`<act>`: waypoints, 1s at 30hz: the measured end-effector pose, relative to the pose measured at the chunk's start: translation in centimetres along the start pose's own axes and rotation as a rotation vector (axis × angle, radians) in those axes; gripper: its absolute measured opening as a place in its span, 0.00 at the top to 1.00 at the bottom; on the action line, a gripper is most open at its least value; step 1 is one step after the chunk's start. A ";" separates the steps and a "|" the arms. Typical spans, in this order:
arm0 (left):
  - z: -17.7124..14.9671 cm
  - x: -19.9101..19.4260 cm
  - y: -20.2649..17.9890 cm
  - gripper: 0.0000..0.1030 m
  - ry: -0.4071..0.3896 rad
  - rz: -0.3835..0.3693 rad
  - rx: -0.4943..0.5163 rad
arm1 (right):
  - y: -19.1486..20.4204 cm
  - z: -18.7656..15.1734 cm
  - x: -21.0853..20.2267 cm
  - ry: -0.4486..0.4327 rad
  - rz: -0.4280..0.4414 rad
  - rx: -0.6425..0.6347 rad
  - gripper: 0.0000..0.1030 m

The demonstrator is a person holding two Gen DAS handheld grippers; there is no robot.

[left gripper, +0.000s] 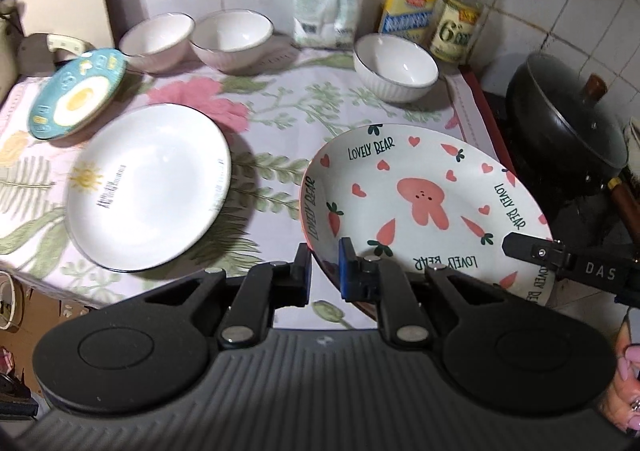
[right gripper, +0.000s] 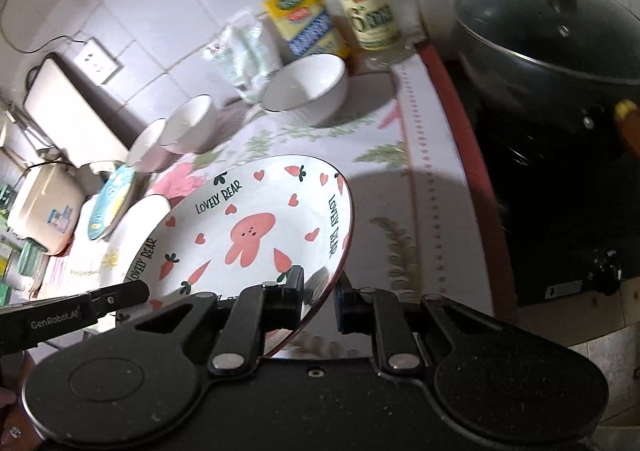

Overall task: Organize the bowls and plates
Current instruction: 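Lift the bear plate with both grippers and carry it over the white plate, then lower the bear plate onto the white plate and open both grippers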

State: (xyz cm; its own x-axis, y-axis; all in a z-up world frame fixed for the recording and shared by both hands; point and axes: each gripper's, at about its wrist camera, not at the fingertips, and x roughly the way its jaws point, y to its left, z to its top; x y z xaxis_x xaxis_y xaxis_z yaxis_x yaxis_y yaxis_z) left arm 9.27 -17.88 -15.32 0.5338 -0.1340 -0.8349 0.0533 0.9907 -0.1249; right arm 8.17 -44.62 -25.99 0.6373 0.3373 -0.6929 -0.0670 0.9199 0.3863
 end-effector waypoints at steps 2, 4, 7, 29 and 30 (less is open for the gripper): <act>0.1 -1.3 1.0 0.89 -0.012 0.002 -0.014 | 1.4 0.2 -0.5 -0.003 0.011 -0.014 0.81; 0.3 -2.6 2.0 0.89 -0.018 0.003 -0.029 | 2.6 0.4 -1.0 -0.002 0.020 -0.005 0.82; 0.3 -4.4 3.8 0.89 -0.043 0.002 -0.047 | 4.7 0.4 -1.5 -0.003 0.033 -0.024 0.81; 0.8 -8.2 19.3 0.89 -0.102 0.007 -0.089 | 20.0 -0.6 1.5 -0.020 0.077 -0.134 0.81; 0.9 -7.9 20.0 0.89 -0.099 0.004 -0.093 | 20.6 -0.6 2.0 -0.018 0.073 -0.137 0.81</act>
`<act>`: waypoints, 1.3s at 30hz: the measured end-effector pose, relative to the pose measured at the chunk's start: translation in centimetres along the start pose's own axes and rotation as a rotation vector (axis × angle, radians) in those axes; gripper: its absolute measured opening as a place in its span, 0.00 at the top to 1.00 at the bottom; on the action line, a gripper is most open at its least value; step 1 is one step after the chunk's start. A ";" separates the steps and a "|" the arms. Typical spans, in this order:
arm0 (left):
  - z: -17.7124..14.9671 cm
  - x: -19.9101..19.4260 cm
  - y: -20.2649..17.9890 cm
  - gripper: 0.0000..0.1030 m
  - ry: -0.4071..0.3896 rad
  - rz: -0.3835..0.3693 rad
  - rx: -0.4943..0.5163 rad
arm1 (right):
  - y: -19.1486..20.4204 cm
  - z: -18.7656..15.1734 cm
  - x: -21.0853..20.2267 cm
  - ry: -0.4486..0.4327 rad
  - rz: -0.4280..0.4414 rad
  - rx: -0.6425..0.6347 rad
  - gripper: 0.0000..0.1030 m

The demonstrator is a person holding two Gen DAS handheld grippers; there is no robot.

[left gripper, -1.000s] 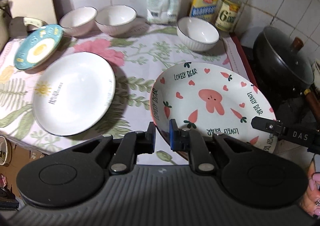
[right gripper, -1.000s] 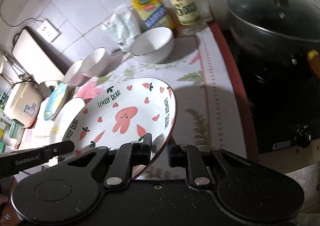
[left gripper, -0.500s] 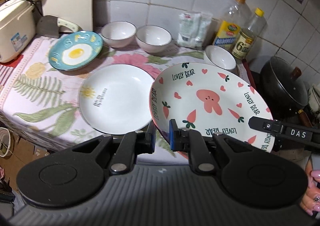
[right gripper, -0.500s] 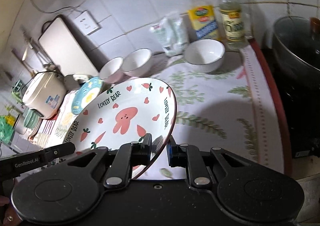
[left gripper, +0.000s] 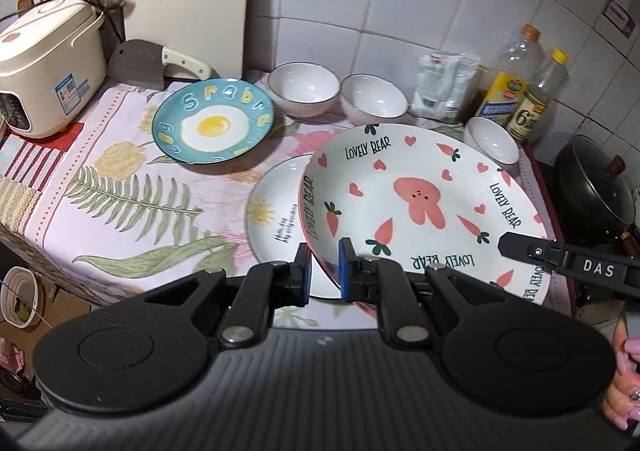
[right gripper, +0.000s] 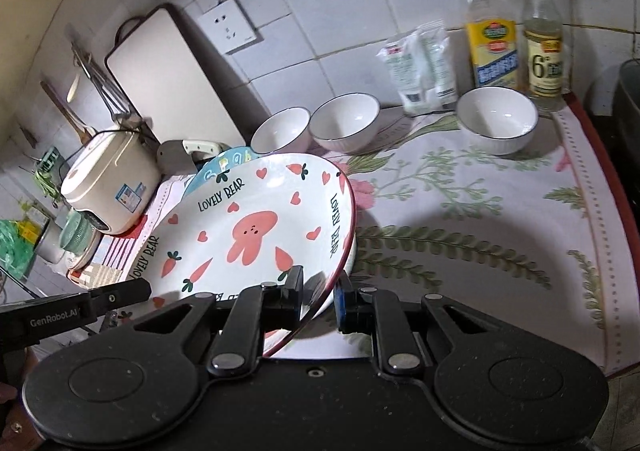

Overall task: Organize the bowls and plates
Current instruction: 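Lower the bear plate onto the white plate and open both grippers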

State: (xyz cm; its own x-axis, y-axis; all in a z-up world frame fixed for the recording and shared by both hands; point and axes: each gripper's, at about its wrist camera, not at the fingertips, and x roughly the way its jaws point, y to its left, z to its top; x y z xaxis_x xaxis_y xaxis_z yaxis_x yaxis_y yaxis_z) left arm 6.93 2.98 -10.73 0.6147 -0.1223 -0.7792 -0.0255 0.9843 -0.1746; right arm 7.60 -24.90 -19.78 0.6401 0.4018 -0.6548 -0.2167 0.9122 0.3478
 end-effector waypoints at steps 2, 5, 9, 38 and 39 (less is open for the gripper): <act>0.2 0.7 1.3 0.89 0.009 0.000 -0.002 | 0.9 0.1 1.1 0.009 -0.006 0.000 0.81; 0.5 2.0 3.1 0.89 0.027 -0.004 -0.003 | 2.0 0.1 3.0 0.025 -0.015 0.000 0.81; 0.7 4.0 5.3 0.89 0.045 -0.008 0.006 | 3.0 -0.3 5.5 0.035 -0.027 0.030 0.81; 1.7 15.4 8.1 0.85 0.256 -0.076 0.079 | 1.6 -1.3 14.9 0.094 -0.166 0.096 0.81; 1.5 15.7 8.1 0.85 0.276 -0.081 0.064 | 1.8 -1.2 15.1 0.102 -0.185 0.075 0.80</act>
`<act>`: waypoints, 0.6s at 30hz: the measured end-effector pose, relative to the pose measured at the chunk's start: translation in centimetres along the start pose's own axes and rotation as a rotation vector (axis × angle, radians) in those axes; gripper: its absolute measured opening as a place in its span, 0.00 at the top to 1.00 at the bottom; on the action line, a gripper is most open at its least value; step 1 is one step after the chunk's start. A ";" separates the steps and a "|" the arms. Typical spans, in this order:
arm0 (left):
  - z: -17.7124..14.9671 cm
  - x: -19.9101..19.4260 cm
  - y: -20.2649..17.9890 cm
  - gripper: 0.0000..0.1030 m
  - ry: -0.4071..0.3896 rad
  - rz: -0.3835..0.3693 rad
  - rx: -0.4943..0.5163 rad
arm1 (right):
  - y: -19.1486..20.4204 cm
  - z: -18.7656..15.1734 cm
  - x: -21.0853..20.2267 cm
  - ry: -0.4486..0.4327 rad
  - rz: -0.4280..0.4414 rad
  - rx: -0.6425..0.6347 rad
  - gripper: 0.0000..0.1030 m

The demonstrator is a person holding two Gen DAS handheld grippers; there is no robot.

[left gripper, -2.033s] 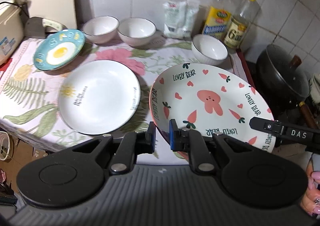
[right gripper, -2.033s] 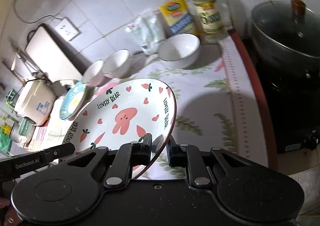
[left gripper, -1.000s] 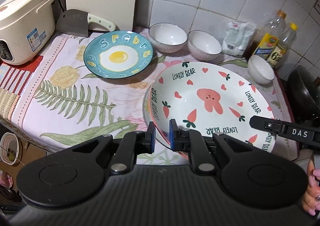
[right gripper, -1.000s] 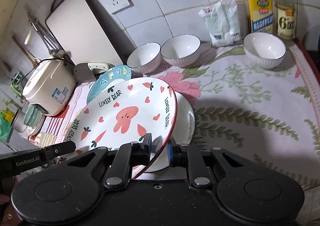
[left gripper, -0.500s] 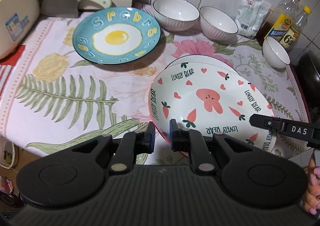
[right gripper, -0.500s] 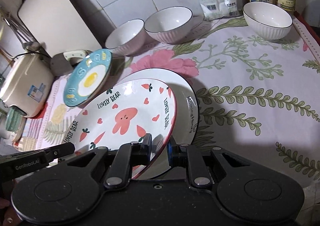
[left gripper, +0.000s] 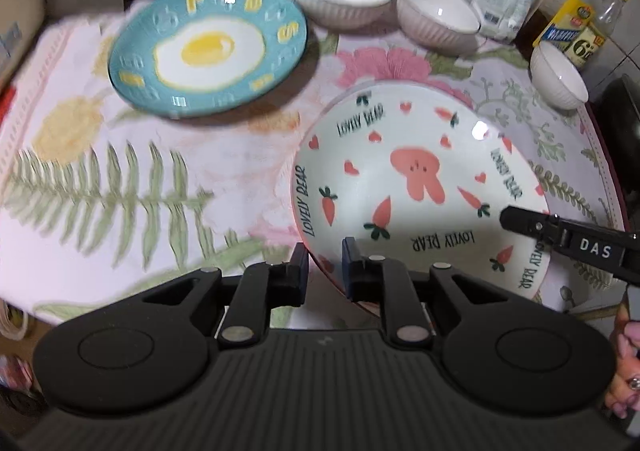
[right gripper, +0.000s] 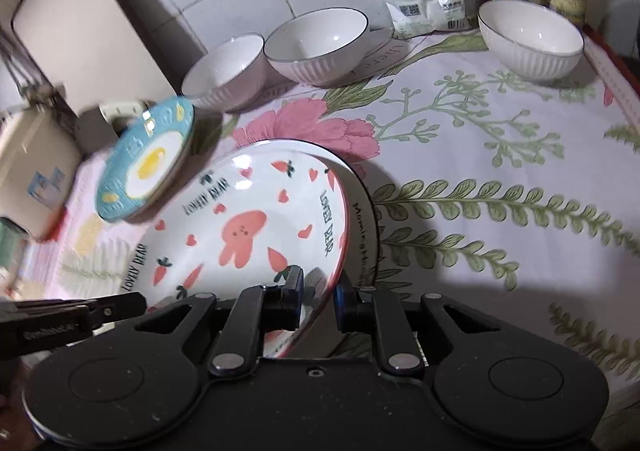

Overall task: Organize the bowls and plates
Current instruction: 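Lower the bear plate onto the white plate and open both grippers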

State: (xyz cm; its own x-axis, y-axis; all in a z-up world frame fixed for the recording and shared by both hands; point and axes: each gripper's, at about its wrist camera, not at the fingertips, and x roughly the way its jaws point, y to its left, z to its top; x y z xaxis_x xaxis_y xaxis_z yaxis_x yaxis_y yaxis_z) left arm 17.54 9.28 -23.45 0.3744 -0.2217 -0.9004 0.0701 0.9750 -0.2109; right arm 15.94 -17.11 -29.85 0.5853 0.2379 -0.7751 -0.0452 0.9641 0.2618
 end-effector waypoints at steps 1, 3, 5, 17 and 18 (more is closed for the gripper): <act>-0.1 0.2 0.1 0.85 0.008 -0.007 -0.012 | 0.1 0.1 0.1 0.005 -0.012 -0.011 0.80; -0.2 0.1 0.0 0.85 0.009 -0.008 -0.018 | 0.2 0.4 0.1 0.017 -0.026 -0.025 0.80; -0.1 0.2 0.2 0.84 0.020 -0.015 -0.038 | 0.5 0.7 0.1 0.017 -0.040 -0.054 0.79; -0.1 0.9 -1.4 0.80 0.071 0.031 -0.024 | 2.9 1.5 1.0 0.019 -0.235 -0.258 0.69; -0.1 0.7 -1.6 0.80 0.068 0.031 -0.023 | 2.9 1.5 0.8 0.010 -0.222 -0.259 0.69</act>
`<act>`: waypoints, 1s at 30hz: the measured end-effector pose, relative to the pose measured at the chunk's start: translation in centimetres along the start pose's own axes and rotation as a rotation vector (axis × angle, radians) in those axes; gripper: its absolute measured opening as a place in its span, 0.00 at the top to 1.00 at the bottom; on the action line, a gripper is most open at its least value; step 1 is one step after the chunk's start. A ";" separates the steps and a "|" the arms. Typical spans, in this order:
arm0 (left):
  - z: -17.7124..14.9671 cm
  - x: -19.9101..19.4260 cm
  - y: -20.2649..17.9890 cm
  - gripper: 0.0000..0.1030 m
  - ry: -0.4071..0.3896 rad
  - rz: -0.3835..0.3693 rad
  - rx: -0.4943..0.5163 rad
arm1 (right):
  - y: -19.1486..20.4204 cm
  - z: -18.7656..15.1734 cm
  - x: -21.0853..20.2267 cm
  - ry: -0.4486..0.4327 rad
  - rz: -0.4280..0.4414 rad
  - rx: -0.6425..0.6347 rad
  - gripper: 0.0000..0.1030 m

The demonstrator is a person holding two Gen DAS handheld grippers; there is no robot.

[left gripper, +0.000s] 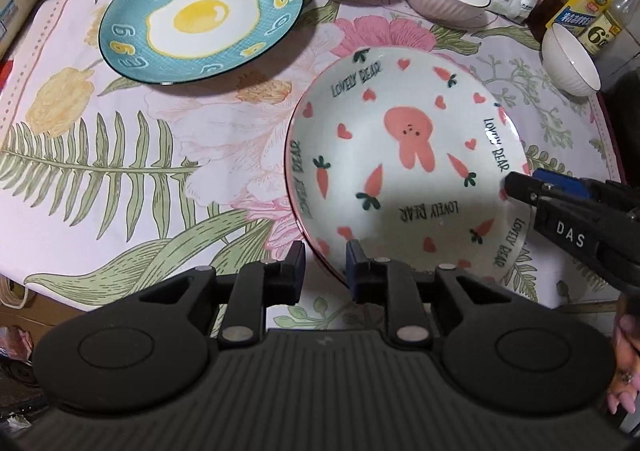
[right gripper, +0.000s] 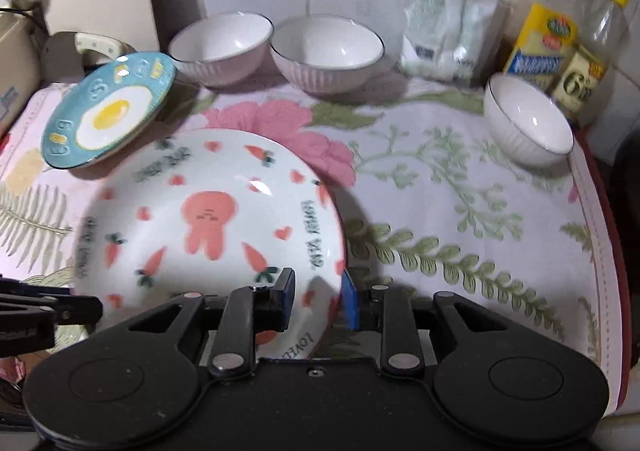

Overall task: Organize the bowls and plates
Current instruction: 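Lower the bear plate onto the white plate and open both grippers, then reach both grippers to the blue egg plate and close on its rim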

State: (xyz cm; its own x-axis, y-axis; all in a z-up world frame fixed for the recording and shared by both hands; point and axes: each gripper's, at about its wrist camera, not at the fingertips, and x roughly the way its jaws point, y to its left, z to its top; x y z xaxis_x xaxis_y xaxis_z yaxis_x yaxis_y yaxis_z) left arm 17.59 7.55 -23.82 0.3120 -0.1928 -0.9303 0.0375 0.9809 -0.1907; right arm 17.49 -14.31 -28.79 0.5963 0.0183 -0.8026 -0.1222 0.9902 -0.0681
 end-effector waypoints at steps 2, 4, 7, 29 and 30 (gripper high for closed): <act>0.0 -0.4 -0.2 0.79 0.005 -0.007 -0.001 | -0.2 0.1 -0.3 0.007 0.040 0.022 0.70; 0.0 -0.9 -0.2 0.78 0.014 -0.002 0.003 | -0.3 0.0 -0.5 0.006 0.036 0.036 0.70; -0.3 -2.2 -0.2 0.73 0.030 0.020 0.020 | -0.8 -0.1 -1.5 0.023 0.091 0.086 0.68; -4.4 -17.5 3.2 0.39 -0.184 0.060 0.063 | 3.5 2.3 -17.2 -0.147 0.401 -0.071 0.33; -4.5 -17.9 3.4 0.39 -0.193 0.067 0.063 | 3.8 2.4 -17.6 -0.156 0.400 -0.083 0.33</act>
State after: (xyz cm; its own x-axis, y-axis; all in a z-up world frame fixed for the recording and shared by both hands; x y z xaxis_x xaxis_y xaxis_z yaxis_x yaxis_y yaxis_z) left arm 7.85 14.18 -9.24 0.4913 -0.1246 -0.8620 0.0676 0.9922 -0.1049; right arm 8.45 -10.50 -13.54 0.6012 0.4248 -0.6769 -0.4275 0.8866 0.1767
